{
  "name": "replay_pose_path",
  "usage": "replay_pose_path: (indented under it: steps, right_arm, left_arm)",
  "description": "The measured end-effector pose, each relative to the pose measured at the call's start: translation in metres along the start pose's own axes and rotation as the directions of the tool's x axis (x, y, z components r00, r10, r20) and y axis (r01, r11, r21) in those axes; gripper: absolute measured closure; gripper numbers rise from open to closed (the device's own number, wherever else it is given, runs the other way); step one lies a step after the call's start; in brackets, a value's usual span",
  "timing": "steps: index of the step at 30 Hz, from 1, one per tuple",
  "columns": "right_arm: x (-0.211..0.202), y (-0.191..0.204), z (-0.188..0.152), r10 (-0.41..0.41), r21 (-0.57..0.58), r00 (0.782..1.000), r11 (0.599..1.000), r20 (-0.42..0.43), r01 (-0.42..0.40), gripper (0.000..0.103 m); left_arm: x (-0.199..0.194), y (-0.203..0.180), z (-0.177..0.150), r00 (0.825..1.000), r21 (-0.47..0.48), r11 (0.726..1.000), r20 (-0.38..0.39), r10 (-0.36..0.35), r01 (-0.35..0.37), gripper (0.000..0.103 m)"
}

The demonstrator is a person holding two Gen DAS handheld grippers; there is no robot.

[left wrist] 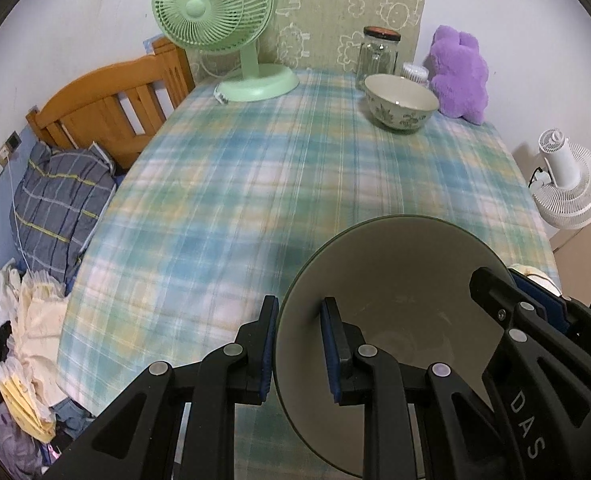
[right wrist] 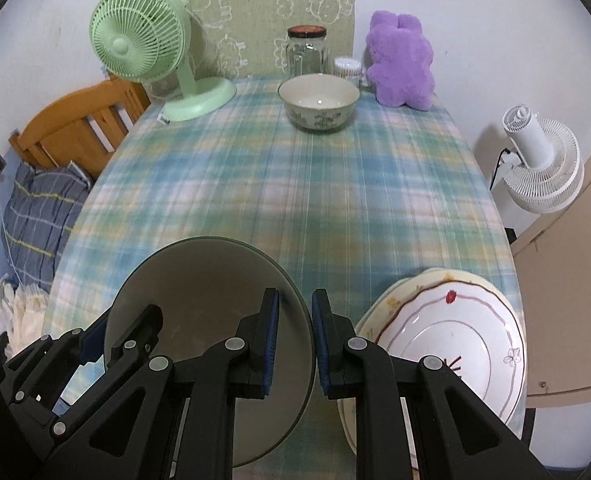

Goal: Organize plates and bowls
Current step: 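Carry the grey bowl beside the plate stack and lower it with both tools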

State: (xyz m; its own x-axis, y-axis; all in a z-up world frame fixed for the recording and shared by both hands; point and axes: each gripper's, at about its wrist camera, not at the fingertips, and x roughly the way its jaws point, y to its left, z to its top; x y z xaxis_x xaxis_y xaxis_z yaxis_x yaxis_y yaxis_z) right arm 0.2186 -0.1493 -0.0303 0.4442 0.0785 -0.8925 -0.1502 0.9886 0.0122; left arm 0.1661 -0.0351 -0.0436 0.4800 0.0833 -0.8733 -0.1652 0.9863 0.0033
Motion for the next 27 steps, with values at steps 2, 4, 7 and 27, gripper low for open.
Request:
replay_pose_path:
  steps: [2, 4, 7, 27]
  right_arm:
    - [0.003, -0.001, -0.003, -0.002, -0.003, 1.000, 1.000, -0.008, 0.002, 0.083]
    - [0.006, -0.002, -0.005, -0.003, -0.003, 1.000, 1.000, -0.017, 0.003, 0.083]
    - [0.011, -0.003, -0.007, -0.005, -0.002, 1.000, 1.000, -0.029, 0.005, 0.083]
    - [0.038, -0.005, -0.018, 0.047, 0.035, 0.996, 0.998, -0.078, -0.045, 0.083]
  left_arm:
    - [0.003, -0.001, -0.003, 1.000, -0.002, 1.000, -0.008, -0.001, 0.001, 0.084]
    - [0.006, -0.002, -0.005, 1.000, 0.000, 1.000, -0.012, -0.001, 0.001, 0.084]
    - [0.009, -0.003, -0.006, 1.000, 0.002, 1.000, -0.019, -0.001, 0.001, 0.084]
    - [0.028, -0.003, -0.015, 0.997, 0.011, 0.998, -0.054, 0.058, -0.057, 0.084]
